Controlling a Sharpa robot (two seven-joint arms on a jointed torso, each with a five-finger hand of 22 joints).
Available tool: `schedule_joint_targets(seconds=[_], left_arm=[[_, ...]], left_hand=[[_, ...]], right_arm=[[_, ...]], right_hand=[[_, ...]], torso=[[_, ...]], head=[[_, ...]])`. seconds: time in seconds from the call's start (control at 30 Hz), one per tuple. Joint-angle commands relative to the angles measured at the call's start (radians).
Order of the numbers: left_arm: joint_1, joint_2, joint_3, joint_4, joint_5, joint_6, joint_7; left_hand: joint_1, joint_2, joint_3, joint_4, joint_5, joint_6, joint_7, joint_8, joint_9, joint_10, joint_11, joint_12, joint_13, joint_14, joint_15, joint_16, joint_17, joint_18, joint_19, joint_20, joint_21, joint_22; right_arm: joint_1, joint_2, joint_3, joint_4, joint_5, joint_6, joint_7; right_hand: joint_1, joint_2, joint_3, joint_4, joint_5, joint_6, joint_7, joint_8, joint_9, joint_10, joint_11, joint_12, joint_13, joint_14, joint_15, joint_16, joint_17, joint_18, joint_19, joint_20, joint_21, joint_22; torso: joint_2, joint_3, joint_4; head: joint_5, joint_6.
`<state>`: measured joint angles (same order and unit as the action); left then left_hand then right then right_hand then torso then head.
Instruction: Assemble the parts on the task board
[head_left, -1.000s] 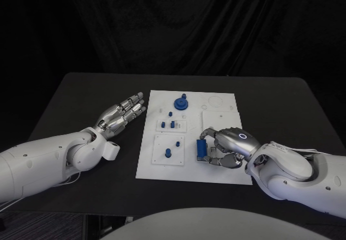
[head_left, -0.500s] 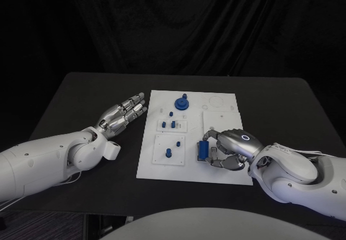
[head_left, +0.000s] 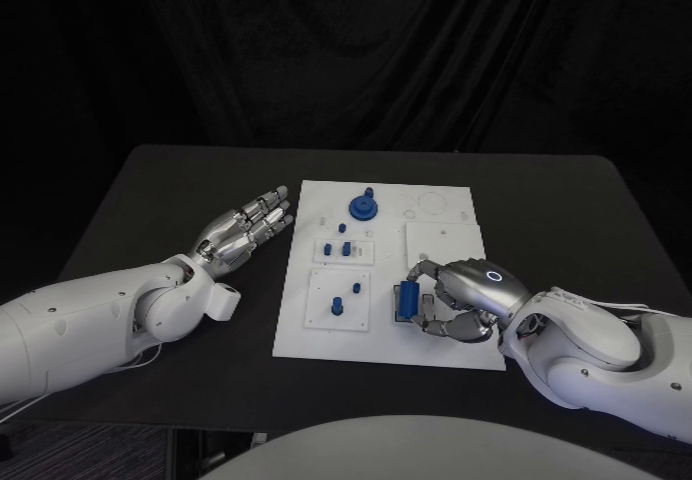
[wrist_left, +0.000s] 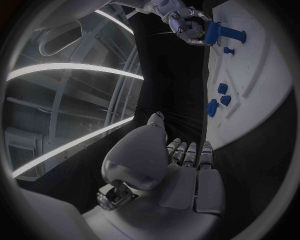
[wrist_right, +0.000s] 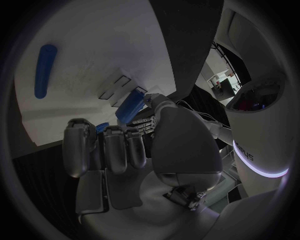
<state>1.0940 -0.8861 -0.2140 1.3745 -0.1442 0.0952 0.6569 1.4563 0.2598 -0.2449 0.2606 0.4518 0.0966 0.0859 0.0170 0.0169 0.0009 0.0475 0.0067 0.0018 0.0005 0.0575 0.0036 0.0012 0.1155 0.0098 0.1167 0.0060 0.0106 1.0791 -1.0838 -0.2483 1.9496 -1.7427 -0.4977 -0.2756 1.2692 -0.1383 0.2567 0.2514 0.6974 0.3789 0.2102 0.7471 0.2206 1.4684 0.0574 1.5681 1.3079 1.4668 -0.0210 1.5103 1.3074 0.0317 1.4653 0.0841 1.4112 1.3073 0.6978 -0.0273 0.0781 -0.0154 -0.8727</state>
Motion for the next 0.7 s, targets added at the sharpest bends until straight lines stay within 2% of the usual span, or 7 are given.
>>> schedule_joint_targets(seconds=[0.03,0.33,0.7], left_arm=[[-0.001,0.0,0.001,0.001,-0.001,0.012,0.009],[-0.002,0.001,0.001,0.001,-0.001,0.013,0.008],[-0.002,0.001,0.001,-0.001,-0.001,0.014,0.007]], left_hand=[[0.001,0.004,0.002,-0.002,0.005,-0.001,0.006,0.001,0.0,-0.001,0.007,-0.007,-0.002,-0.001,0.007,-0.004,-0.001,0.013,0.0,0.008,0.002,0.001],[0.0,0.004,0.002,-0.001,0.005,0.0,0.007,0.001,0.0,0.001,0.009,-0.006,-0.001,-0.001,0.008,-0.004,-0.001,0.015,0.001,0.01,0.003,0.002],[-0.002,0.004,0.001,0.0,0.004,0.0,0.008,0.001,0.0,0.004,0.011,-0.005,0.0,-0.001,0.008,-0.004,-0.001,0.017,0.002,0.013,0.003,0.002]], right_arm=[[-0.003,-0.001,0.0,0.002,0.01,-0.005,-0.015],[-0.003,0.0,0.0,0.002,0.014,0.039,-0.017],[-0.003,0.0,0.0,0.008,0.031,0.061,-0.015]], right_hand=[[-0.001,0.012,0.006,0.003,0.02,0.074,-0.06,-0.016,-0.011,0.102,0.008,0.003,0.263,0.068,0.008,-0.004,0.088,0.004,0.058,0.007,0.004,0.215],[-0.006,0.006,0.023,-0.001,0.058,0.07,-0.053,-0.085,-0.053,0.102,0.014,0.003,0.263,0.068,0.014,-0.004,0.087,0.005,0.057,0.011,0.0,0.214],[-0.011,0.007,0.031,-0.001,0.07,0.085,-0.052,-0.108,-0.069,0.102,0.015,0.003,0.263,0.069,0.015,-0.003,0.09,0.005,0.056,0.012,-0.001,0.214]], torso=[[-0.001,0.0001,-0.0022],[0.0,-0.001,0.0026],[0.001,-0.0012,0.0011]], head=[[0.004,0.0],[-0.001,0.0],[0.003,0.0]])
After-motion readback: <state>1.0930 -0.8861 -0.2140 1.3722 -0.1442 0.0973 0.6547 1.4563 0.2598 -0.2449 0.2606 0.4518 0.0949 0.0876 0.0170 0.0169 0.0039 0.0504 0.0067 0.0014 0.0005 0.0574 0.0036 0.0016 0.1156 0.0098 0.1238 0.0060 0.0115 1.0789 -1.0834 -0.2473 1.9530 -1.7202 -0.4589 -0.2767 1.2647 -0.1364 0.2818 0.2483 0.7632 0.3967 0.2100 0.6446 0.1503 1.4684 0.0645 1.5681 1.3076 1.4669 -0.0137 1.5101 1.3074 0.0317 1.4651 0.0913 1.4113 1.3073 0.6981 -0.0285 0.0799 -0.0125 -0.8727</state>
